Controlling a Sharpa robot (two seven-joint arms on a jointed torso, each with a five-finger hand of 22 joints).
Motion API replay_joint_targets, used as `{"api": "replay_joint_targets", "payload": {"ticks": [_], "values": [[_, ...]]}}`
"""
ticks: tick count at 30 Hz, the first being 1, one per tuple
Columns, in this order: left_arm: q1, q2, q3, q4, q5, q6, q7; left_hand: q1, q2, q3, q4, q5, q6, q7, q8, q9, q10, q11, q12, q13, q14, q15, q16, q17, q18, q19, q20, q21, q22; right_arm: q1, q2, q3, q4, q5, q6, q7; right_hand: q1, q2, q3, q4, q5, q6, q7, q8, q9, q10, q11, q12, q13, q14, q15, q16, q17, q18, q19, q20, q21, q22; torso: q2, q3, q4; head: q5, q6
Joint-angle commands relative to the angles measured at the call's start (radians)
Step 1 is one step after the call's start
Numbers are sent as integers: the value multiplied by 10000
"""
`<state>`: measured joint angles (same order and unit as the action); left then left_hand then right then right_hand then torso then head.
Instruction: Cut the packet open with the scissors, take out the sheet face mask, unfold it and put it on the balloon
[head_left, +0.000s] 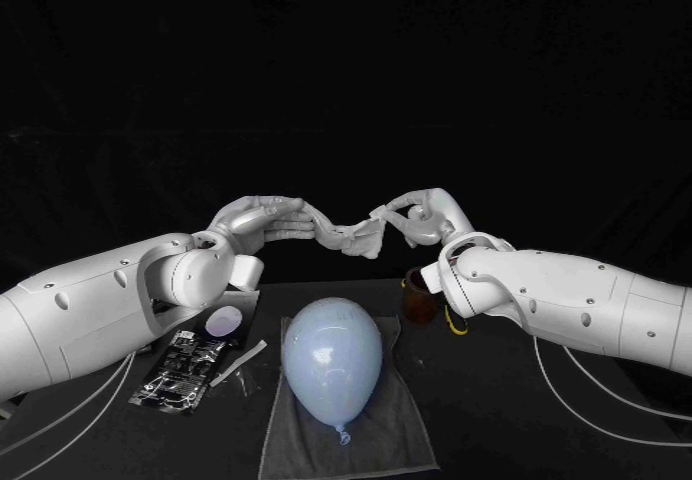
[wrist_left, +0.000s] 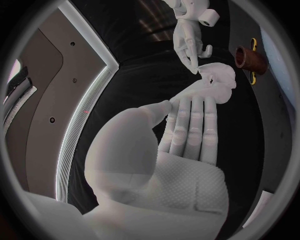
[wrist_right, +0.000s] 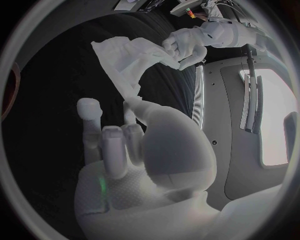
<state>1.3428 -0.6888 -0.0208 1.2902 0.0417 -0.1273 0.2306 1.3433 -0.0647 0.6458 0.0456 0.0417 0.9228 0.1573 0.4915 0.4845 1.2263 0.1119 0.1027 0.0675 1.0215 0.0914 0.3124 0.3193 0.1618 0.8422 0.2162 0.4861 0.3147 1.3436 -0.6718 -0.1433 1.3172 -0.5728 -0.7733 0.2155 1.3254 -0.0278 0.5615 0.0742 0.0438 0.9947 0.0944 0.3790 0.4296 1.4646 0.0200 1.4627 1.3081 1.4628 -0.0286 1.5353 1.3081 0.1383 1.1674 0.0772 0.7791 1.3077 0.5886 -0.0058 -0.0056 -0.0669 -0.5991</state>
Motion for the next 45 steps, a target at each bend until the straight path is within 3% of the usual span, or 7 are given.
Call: {"api": "replay_joint_targets", "payload": {"ticks": [1, 17, 38, 40, 45], "values": [[26, 8, 42, 60, 59, -84, 261, -13, 64, 198, -209, 65, -52, 11, 58, 275, 94, -15, -41, 10, 92, -22, -41, -10, 208, 54, -13, -39, -11, 8, 104, 3, -224, -441, 388, -335, -17, 16, 26, -6, 46, 75, 24, 28, 16, 388, 21, -22, 1410, 499, -35, 50, 1403, 143, -84, 21, -53, 325, -1, 2, -4, -15, 15], [111, -23, 144, 264, 89, -390, 518, -9, 58, 185, -240, 66, -46, -1, 50, 345, 211, -42, -78, 21, 229, -54, -87, -14, 210, 140, -49, -2, -6, -109, 535, -34, -1057, -952, 814, -644, -26, 13, 46, -29, 46, 63, 30, 32, 15, 339, 27, -93, 1334, 447, -28, 24, 1306, 164, -164, 24, -184, 291, 8, 9, -9, -17, 27], [339, 80, 157, 322, 66, -653, 292, -30, 60, 159, -263, 65, -19, -12, 13, 440, 326, -66, -174, 23, 512, -115, -98, 6, 209, 305, -131, 136, 57, -194, 634, -41, -1213, -738, 927, -550, -148, -43, 43, -70, 45, -87, 85, 9, 0, 78, 77, -458, 955, 236, 17, -83, 942, 238, -487, 55, -687, 157, 5, 14, -13, 4, 54], [350, 100, 157, 323, 58, -701, 257, -33, 60, 157, -262, 65, -18, -14, 10, 444, 330, -67, -179, 23, 524, -118, -97, 8, 208, 310, -134, 143, 60, -195, 646, -42, -1215, -639, 1000, -532, -228, -112, -11, -78, 41, -329, 174, -91, -39, -124, 147, -725, 681, 95, 71, -154, 717, 284, -715, 86, -1044, 56, 7, 12, -9, 8, 58], [369, 149, 156, 315, 48, -846, 175, -49, 63, 142, -257, 65, -7, -25, -10, 475, 358, -78, -219, 21, 644, -146, -70, 30, 209, 372, -167, 212, 96, -197, 661, -48, -1212, -485, 1267, -527, -646, -432, -431, 90, 43, -1164, 611, -599, -275, -883, 531, -1578, -192, -584, 402, -475, -285, 316, -1367, 304, -1928, -208, 4, 8, -8, 13, 68]]}}
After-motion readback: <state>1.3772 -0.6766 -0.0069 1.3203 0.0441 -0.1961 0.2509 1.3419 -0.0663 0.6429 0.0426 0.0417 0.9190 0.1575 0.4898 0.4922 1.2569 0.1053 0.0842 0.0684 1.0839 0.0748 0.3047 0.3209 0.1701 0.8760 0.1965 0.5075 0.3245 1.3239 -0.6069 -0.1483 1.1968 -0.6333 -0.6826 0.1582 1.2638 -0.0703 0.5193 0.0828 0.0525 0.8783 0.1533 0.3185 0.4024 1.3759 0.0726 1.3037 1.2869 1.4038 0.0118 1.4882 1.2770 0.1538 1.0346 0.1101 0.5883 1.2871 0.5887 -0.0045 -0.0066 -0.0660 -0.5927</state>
